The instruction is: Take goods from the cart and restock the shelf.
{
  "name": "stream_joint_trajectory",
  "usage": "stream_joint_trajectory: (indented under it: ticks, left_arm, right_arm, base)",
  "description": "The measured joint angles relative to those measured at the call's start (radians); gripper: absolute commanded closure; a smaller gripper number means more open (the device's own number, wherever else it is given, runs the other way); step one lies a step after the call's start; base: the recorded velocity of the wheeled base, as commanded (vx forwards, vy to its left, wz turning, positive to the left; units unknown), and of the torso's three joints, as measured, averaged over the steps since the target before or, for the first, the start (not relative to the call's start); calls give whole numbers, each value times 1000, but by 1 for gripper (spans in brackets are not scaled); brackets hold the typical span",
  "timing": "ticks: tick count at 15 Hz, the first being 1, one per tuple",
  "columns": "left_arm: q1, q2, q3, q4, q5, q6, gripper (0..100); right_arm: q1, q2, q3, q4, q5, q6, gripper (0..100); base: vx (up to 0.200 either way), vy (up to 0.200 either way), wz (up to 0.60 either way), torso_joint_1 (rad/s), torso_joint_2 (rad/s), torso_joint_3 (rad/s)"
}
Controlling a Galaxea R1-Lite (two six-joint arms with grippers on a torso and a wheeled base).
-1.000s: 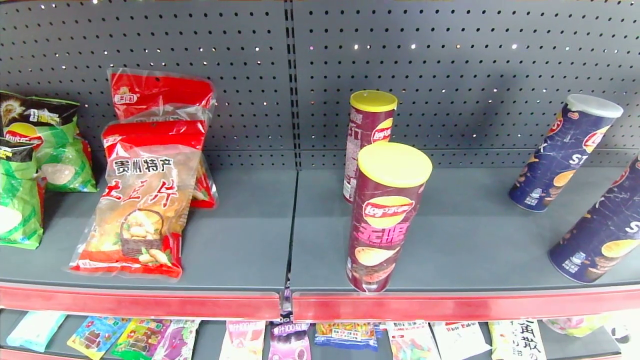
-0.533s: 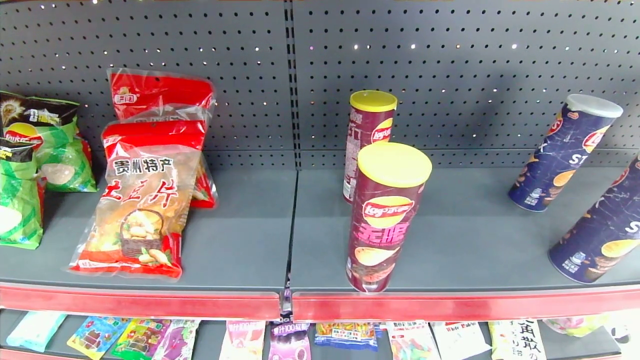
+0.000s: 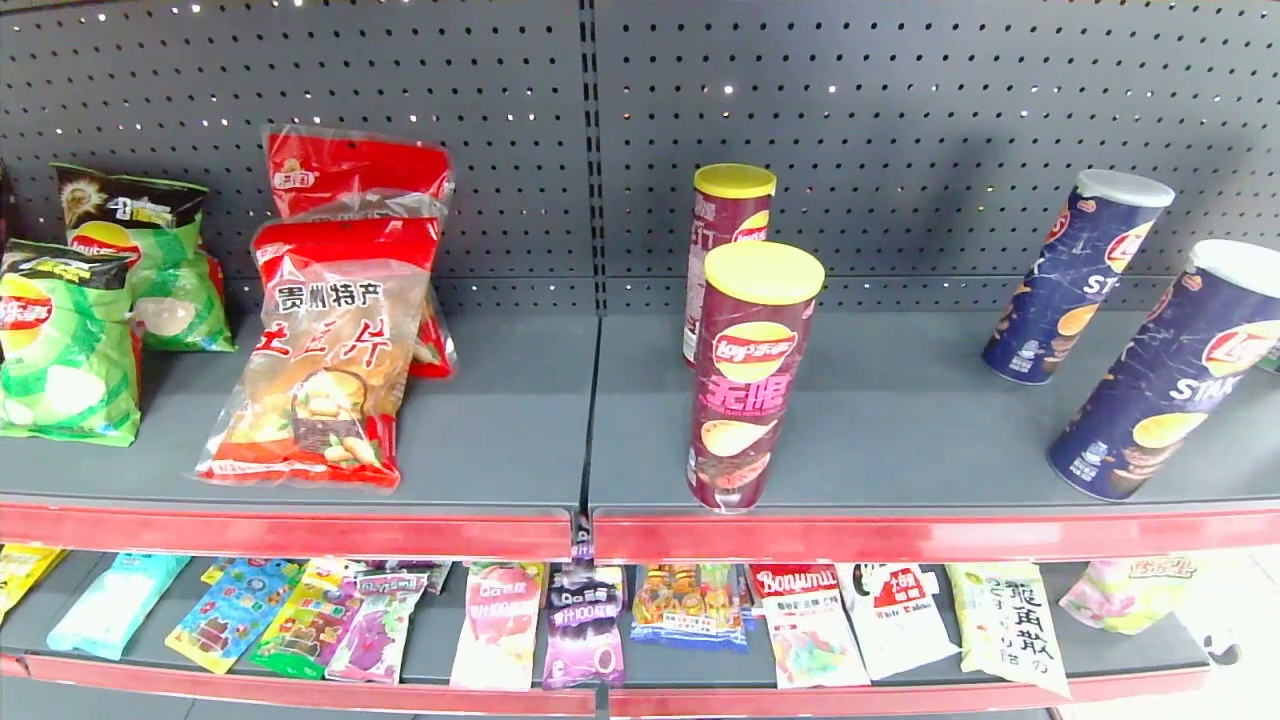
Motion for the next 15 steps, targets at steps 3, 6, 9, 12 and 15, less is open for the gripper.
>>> stream_joint_trajectory:
  ticks: [3, 6, 9, 12, 15]
  left_arm:
    - [0, 0, 0, 0, 6, -5, 0]
    - [-1, 0, 1, 1, 8, -5, 0]
    - [0, 0, 1, 0, 7, -5, 0]
    - [0, 0, 0, 0, 4, -5, 0]
    - [0, 0, 0, 0, 1, -4, 0]
  right_arm:
    - [0, 0, 0, 0, 0, -6, 0]
    - [-1, 0, 0, 0, 0, -21, 0]
    - [0, 0, 0, 0, 0, -26, 0]
    - [0, 0, 0, 0, 0, -25, 0]
    - [0, 0, 0, 0, 0, -25, 0]
  base:
    - [0, -133, 0, 6, 3, 0]
    - [0, -200, 0, 6, 7, 1]
    - [0, -200, 0, 9, 4, 4]
    - [0, -200, 0, 1, 7, 1]
    - [0, -200, 0, 1, 2, 6]
